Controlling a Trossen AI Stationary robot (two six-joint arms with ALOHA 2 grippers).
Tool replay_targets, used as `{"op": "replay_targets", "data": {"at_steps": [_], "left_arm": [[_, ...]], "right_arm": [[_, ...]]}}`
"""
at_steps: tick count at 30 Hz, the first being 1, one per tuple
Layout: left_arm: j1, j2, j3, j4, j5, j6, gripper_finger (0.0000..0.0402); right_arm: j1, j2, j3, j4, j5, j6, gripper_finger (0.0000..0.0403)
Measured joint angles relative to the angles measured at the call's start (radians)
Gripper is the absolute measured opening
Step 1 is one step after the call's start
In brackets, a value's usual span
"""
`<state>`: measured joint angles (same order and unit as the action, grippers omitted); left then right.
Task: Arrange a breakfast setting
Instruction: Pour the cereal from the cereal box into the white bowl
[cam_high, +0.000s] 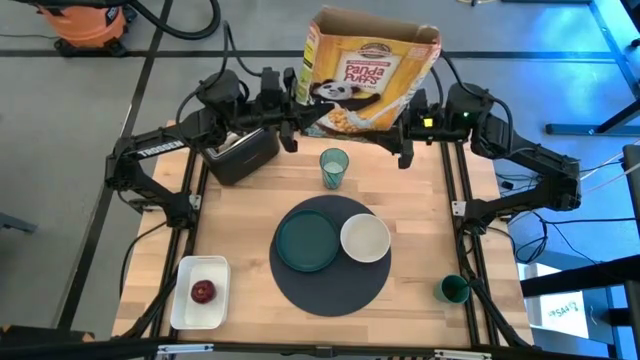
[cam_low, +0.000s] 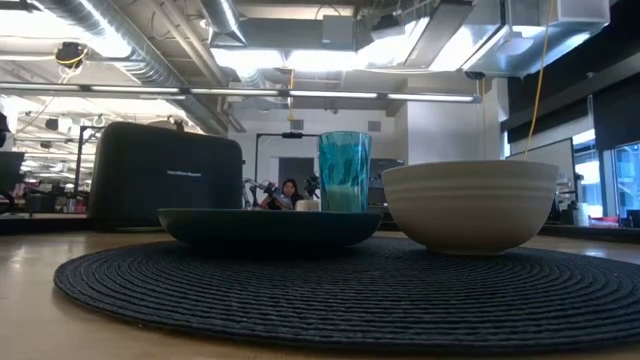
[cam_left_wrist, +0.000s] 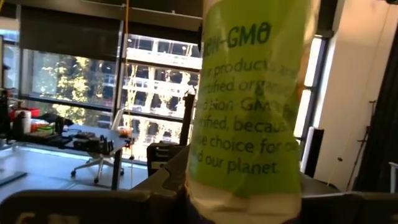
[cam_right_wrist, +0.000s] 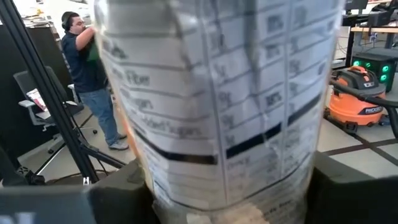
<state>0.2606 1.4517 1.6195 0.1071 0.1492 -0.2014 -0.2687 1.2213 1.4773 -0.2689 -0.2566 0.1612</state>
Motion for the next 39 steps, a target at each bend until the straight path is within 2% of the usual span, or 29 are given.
{"op": "replay_targets", "data": {"at_steps": [3,5,12,17,21,26,28,31,39], "left_arm": [[-0.003,0.006,0.002,-0.029,-0.024,-0.002,0.0126],[-0.003,0.007,0.002,-0.067,-0.034,-0.002,0.0135],[0.030,-0.007,-0.002,-0.282,-0.061,0.036,0.0183],[0.037,-0.016,0.000,-0.376,-0.073,0.054,0.0224],[0.035,-0.013,-0.001,-0.435,-0.068,0.103,0.0253],[0.036,-0.036,-0.001,-0.479,-0.070,0.164,0.0273],[0.033,-0.049,-0.001,-0.482,-0.072,0.181,0.0275],[0.020,-0.060,-0.001,-0.481,-0.089,0.186,0.0273],[-0.031,-0.062,-0.001,-0.563,-0.148,0.186,0.0271]], "right_arm": [[0.000,-0.001,0.000,-0.012,-0.002,0.000,0.0216],[0.000,-0.007,0.016,-0.083,-0.004,-0.006,0.0216],[0.000,-0.002,0.200,-0.541,0.132,-0.131,0.0213],[0.000,-0.010,0.336,-0.841,0.227,-0.201,0.0210],[0.000,-0.008,0.399,-1.024,0.247,-0.223,0.0208],[0.001,-0.004,0.398,-1.288,0.247,-0.216,0.0207],[0.001,0.002,0.376,-1.310,0.233,-0.206,0.0207],[0.001,-0.013,0.334,-1.303,0.137,-0.192,0.0206],[0.000,-0.056,0.230,-1.300,0.051,-0.242,0.0205]]}}
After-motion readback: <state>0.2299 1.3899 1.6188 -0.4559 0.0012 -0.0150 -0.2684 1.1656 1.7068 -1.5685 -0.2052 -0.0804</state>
